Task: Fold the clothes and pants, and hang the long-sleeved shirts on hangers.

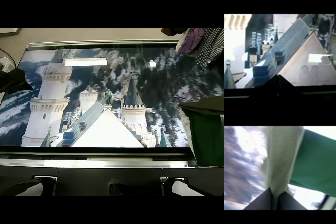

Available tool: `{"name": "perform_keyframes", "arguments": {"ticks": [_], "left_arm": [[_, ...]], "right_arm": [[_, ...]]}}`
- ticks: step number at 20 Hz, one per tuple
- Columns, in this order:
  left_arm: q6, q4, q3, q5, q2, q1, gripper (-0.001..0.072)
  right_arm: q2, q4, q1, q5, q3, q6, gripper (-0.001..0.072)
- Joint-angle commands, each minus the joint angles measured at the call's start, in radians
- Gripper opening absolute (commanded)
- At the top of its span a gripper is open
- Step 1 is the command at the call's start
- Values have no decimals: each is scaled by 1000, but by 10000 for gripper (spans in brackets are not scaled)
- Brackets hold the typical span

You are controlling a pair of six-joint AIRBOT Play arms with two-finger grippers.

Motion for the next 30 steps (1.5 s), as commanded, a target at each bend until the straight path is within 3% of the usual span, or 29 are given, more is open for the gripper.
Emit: {"name": "perform_keyframes", "arguments": {"ticks": [1,5,13,27,28,29,30], "left_arm": [[-5,95,0,-37,4,1,16],[-13,108,0,-35,5,1,16],[-13,108,0,-35,5,1,16],[-13,108,0,-35,5,1,16],[-13,108,0,-35,5,1,16],[-13,108,0,-35,5,1,16],[-13,108,0,-35,5,1,16]], "right_arm": [[11,-142,0,178,-46,-145,28],[129,-315,0,130,-297,-220,28],[254,-381,0,18,-723,-196,28],[254,-519,0,6,-810,-196,30],[254,-524,0,9,-810,-196,41],[254,-524,0,13,-810,-197,126],[254,-524,0,18,-810,-197,287]]}}
